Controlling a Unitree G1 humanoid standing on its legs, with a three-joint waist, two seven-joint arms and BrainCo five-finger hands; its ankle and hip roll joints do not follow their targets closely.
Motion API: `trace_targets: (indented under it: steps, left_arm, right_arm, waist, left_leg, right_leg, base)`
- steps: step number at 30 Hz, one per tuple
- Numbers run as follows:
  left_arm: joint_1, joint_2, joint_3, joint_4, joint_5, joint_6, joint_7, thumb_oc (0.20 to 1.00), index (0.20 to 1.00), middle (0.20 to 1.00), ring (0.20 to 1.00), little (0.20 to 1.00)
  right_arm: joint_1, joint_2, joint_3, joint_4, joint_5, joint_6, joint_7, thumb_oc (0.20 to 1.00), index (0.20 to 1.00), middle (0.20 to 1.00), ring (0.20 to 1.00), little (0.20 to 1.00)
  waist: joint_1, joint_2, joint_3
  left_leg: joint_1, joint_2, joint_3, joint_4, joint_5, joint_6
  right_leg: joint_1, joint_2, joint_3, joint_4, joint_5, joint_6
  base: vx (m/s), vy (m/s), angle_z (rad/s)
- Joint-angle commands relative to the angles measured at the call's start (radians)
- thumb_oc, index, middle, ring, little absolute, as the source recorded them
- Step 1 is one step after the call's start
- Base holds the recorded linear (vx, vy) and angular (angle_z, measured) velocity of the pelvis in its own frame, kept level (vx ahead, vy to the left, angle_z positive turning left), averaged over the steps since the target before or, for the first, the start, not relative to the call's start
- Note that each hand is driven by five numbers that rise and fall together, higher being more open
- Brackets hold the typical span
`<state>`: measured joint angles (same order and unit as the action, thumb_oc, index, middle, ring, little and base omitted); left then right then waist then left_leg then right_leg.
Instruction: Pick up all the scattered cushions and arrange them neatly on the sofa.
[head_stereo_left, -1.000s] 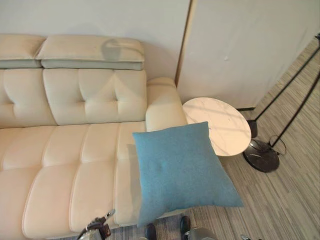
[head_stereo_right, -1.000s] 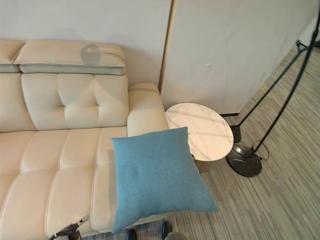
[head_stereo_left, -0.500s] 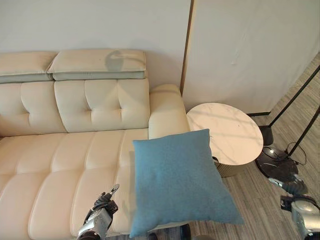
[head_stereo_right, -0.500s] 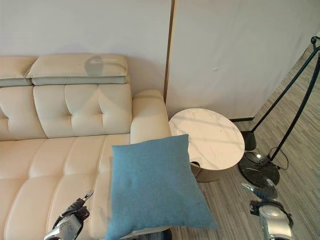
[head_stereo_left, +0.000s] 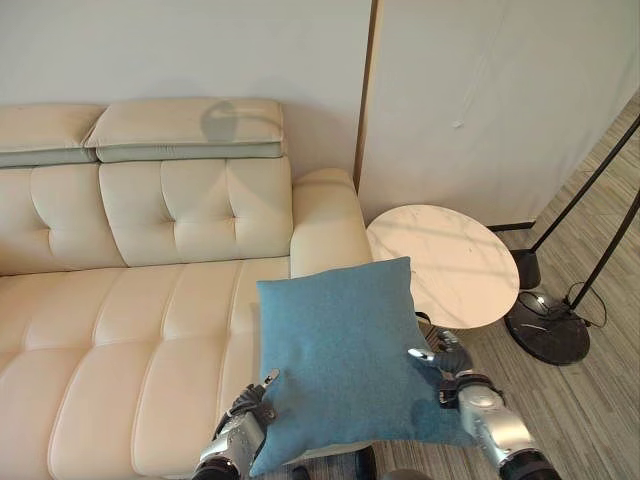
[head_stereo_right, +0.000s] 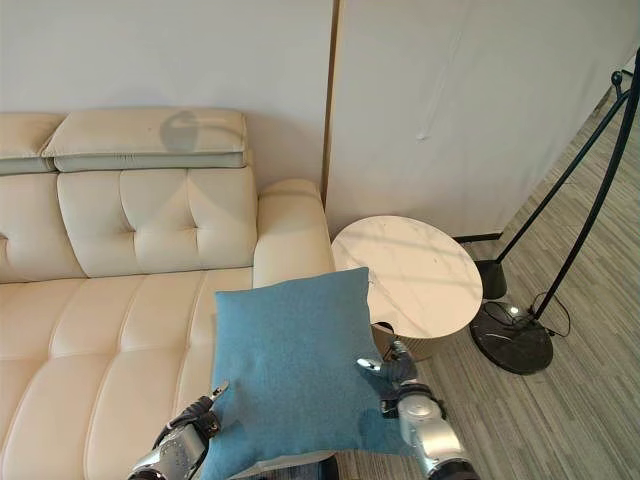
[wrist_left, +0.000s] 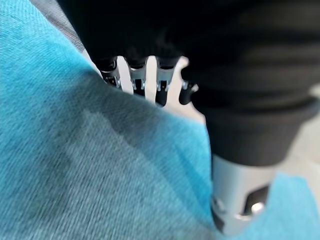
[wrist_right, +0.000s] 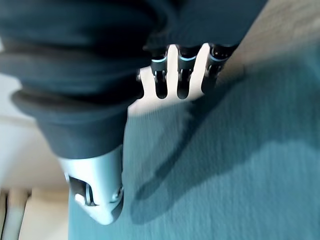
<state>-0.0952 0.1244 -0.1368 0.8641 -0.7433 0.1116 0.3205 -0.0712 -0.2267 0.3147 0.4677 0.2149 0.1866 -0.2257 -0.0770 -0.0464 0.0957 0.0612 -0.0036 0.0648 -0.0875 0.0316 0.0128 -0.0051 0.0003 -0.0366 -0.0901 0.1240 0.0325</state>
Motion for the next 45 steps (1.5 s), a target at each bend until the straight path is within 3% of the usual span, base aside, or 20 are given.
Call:
trace_targets:
  steps: [1,2,3,5,6,7,8,9,16,25,29,31,35,36,39,43,45]
  left_arm:
    - [-0.094,-0.009,-0.082,-0.007,0.025,-0.018,-0.019,1.0,1.0,1.0,1.0,1.0]
    - [-0.093,-0.005,-0.109,-0.022,0.053,-0.007,-0.043,1.0,1.0,1.0,1.0,1.0]
    - [-0.085,0.018,-0.19,-0.049,0.164,0.033,-0.144,1.0,1.0,1.0,1.0,1.0]
    - [-0.08,0.037,-0.224,-0.072,0.224,0.043,-0.19,0.533,0.533,0.533,0.533,0.533]
    - [-0.078,0.069,-0.272,-0.122,0.291,0.047,-0.246,0.2,0.2,0.2,0.2,0.2]
    - [-0.075,0.076,-0.287,-0.125,0.315,0.05,-0.264,0.2,0.2,0.2,0.2,0.2]
    - [-0.075,0.076,-0.287,-0.125,0.315,0.05,-0.264,0.2,0.2,0.2,0.2,0.2]
    - [-0.071,0.079,-0.3,-0.131,0.325,0.051,-0.278,0.2,0.2,0.2,0.2,0.2]
    - [-0.043,0.039,-0.327,-0.142,0.263,0.05,-0.262,0.2,0.2,0.2,0.2,0.2]
    - [0.016,0.017,-0.311,-0.194,0.155,0.021,-0.149,0.2,0.2,0.2,0.2,0.2]
    - [0.048,0.08,-0.266,-0.398,0.154,0.0,-0.098,0.2,0.2,0.2,0.2,0.2]
    - [0.115,0.148,-0.194,-0.626,0.205,-0.014,-0.099,0.2,0.2,0.2,0.2,0.2]
    - [0.177,0.179,-0.146,-0.753,0.23,-0.024,-0.106,0.2,0.2,0.2,0.2,0.2]
    - [0.235,0.209,-0.099,-0.872,0.275,-0.041,-0.122,0.2,0.2,0.2,0.2,0.2]
    - [0.271,0.222,-0.047,-0.964,0.308,-0.07,-0.107,0.2,0.2,0.2,0.2,0.2]
    - [0.3,0.232,-0.014,-1.055,0.324,-0.09,-0.097,0.2,0.2,0.2,0.2,0.2]
    - [0.332,0.237,0.009,-1.115,0.321,-0.1,-0.109,0.2,0.2,0.2,0.2,0.2]
  right_arm:
    - [-0.066,0.001,0.038,0.021,0.005,-0.026,0.05,1.0,1.0,1.0,1.0,1.0]
    - [-0.057,0.003,0.054,0.044,0.018,-0.023,0.07,1.0,1.0,1.0,1.0,1.0]
    - [-0.035,-0.003,0.065,0.109,0.065,-0.01,0.132,1.0,1.0,1.0,1.0,1.0]
    - [-0.026,-0.009,0.07,0.149,0.073,-0.001,0.17,1.0,1.0,1.0,1.0,1.0]
    - [-0.022,-0.01,0.073,0.241,0.096,0.012,0.226,1.0,1.0,1.0,1.0,1.0]
    - [-0.012,-0.005,0.068,0.26,0.114,0.013,0.234,0.589,0.589,0.589,0.589,0.589]
    - [-0.012,-0.005,0.068,0.26,0.114,0.012,0.234,0.329,0.329,0.329,0.329,0.329]
    - [-0.005,-0.002,0.059,0.281,0.129,0.008,0.24,0.2,0.2,0.2,0.2,0.2]
    - [-0.013,0.043,0.007,0.347,0.2,-0.022,0.19,0.2,0.2,0.2,0.2,0.2]
    - [0.006,0.104,-0.024,0.286,0.392,-0.074,0.103,0.2,0.2,0.2,0.2,0.2]
    - [0.034,0.078,-0.031,0.076,0.397,-0.099,0.073,0.2,0.2,0.2,0.2,0.2]
    - [0.109,0.004,-0.063,-0.191,0.316,-0.117,0.099,0.2,0.2,0.2,0.2,0.2]
    - [0.17,-0.033,-0.1,-0.358,0.272,-0.135,0.12,0.2,0.2,0.2,0.2,0.2]
    - [0.23,-0.048,-0.141,-0.486,0.227,-0.155,0.139,0.2,0.2,0.2,0.2,0.2]
    - [0.26,-0.043,-0.162,-0.591,0.186,-0.182,0.141,0.2,0.2,0.2,0.2,0.2]
    - [0.302,-0.058,-0.198,-0.717,0.145,-0.198,0.162,0.2,0.2,0.2,0.2,0.2]
    - [0.344,-0.065,-0.222,-0.786,0.156,-0.209,0.186,0.2,0.2,0.2,0.2,0.2]
  waist:
    - [0.008,-0.005,0.016]
    - [0.01,-0.007,0.019]
    - [0.012,-0.009,0.024]
    - [0.013,-0.009,0.026]
    - [0.017,-0.008,0.031]
    - [0.018,-0.007,0.032]
    - [0.018,-0.007,0.032]
    - [0.018,-0.008,0.034]
    - [0.022,-0.005,0.043]
    - [0.035,-0.002,0.039]
    - [0.038,0.0,0.038]
    - [0.035,-0.002,0.046]
    - [0.032,-0.006,0.056]
    - [0.034,-0.008,0.068]
    - [0.038,-0.012,0.09]
    - [0.029,-0.002,0.093]
    - [0.025,0.005,0.076]
  left_leg:
    - [-0.002,0.043,0.046,0.0,-0.045,-0.052]
    - [-0.005,0.043,0.043,0.0,-0.045,-0.053]
    - [-0.01,0.042,0.041,0.0,-0.046,-0.053]
    - [-0.011,0.041,0.04,0.0,-0.047,-0.052]
    - [-0.011,0.038,0.033,0.0,-0.049,-0.051]
    - [-0.011,0.037,0.03,0.0,-0.05,-0.05]
    - [-0.01,0.037,0.03,0.0,-0.05,-0.05]
    - [-0.01,0.036,0.029,0.0,-0.051,-0.049]
    - [-0.008,0.031,0.028,0.0,-0.057,-0.043]
    - [-0.002,0.014,0.022,0.0,-0.066,-0.029]
    - [-0.006,0.002,0.019,0.0,-0.067,-0.018]
    - [-0.012,-0.01,0.017,0.0,-0.066,-0.009]
    - [-0.022,-0.016,0.032,0.0,-0.069,-0.003]
    - [-0.033,-0.019,0.058,0.0,-0.072,0.004]
    - [-0.045,-0.008,0.099,0.0,-0.065,0.007]
    - [-0.068,0.008,0.095,0.0,-0.056,0.013]
    - [-0.083,0.014,0.079,0.0,-0.05,0.013]
  right_leg:
    - [0.045,-0.03,-0.041,0.003,-0.16,0.056]
    - [0.044,-0.031,-0.043,0.003,-0.16,0.056]
    - [0.041,-0.031,-0.047,0.003,-0.16,0.057]
    - [0.041,-0.032,-0.049,0.003,-0.16,0.058]
    - [0.044,-0.034,-0.052,0.003,-0.161,0.059]
    - [0.044,-0.034,-0.053,0.003,-0.162,0.06]
    - [0.045,-0.034,-0.053,0.003,-0.162,0.06]
    - [0.045,-0.035,-0.053,0.003,-0.162,0.061]
    - [0.044,-0.041,-0.05,0.003,-0.159,0.066]
    - [0.048,-0.06,-0.051,0.003,-0.147,0.077]
    - [0.041,-0.073,-0.047,0.003,-0.129,0.085]
    - [0.027,-0.086,-0.043,0.003,-0.105,0.096]
    - [0.006,-0.092,-0.037,0.003,-0.086,0.11]
    - [-0.024,-0.095,-0.029,0.003,-0.061,0.129]
    - [-0.052,-0.094,-0.028,0.003,-0.038,0.141]
    - [-0.019,-0.09,0.005,0.089,-0.092,0.111]
    - [0.015,-0.085,0.044,0.159,-0.149,0.1]
  base:
    - [0.0,0.018,0.08]
    - [0.01,0.047,0.08]
    - [0.02,0.046,0.12]
    - [0.03,0.042,0.11]
    - [0.03,0.043,0.11]
    - [0.03,0.043,0.1]
    - [0.01,0.027,0.08]
    - [0.01,0.03,0.04]
    - [0.0,0.03,0.0]
    - [-0.03,0.064,0.0]
    - [-0.06,0.105,0.01]
    - [-0.1,0.144,0.03]
    - [-0.11,0.097,-0.01]
    - [-0.16,0.095,-0.15]
    - [-0.2,0.036,-0.53]
    - [-0.14,-0.035,-0.22]
    - [-0.09,-0.074,0.06]
